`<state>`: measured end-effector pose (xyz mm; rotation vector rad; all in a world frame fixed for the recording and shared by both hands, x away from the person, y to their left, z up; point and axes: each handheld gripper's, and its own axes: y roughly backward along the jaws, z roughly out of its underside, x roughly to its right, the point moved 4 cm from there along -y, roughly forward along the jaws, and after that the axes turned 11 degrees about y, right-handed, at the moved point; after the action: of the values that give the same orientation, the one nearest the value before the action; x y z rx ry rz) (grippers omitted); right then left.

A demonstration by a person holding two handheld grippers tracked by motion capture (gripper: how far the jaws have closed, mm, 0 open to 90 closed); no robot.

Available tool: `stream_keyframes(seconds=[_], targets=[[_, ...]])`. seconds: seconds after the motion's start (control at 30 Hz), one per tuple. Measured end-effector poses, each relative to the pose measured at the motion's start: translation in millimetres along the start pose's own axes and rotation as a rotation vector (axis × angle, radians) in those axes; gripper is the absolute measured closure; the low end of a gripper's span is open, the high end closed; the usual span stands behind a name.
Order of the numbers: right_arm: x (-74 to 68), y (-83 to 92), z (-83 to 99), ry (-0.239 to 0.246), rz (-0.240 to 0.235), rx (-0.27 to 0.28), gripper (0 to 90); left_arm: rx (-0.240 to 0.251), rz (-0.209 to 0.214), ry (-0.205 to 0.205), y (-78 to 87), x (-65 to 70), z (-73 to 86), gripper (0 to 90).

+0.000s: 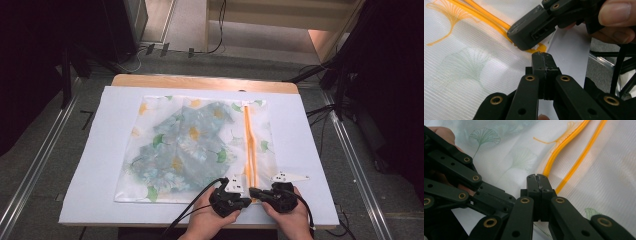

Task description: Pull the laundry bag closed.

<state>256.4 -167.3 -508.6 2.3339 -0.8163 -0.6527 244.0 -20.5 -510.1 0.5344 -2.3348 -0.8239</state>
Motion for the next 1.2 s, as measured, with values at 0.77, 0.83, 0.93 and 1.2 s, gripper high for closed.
stream_keyframes(seconds=[0.77, 0.83, 0.93, 1.2], targets=[[17.7, 2.7, -24.5, 0.006, 0.029, 0.067, 90.0, -0.01, 0.03, 0.025, 0.2, -3.5, -0.8, 90.0], [23.8, 2.3, -31.7, 0.001, 0.029, 0.077, 90.0, -0.011, 0.033, 0.03, 0.1, -3.7, -1.0, 90.0], [27.0, 0.9, -35.5, 0.001, 0.03, 0.082, 90.0, -0.008, 0.038, 0.031, -0.1, -4.0, -1.1, 90.0], [42.4, -4.1, -55.3, 0.006, 0.058, 0.101, 90.0, -0.011, 0.031, 0.029, 0.2, -3.7, -0.9, 90.0]])
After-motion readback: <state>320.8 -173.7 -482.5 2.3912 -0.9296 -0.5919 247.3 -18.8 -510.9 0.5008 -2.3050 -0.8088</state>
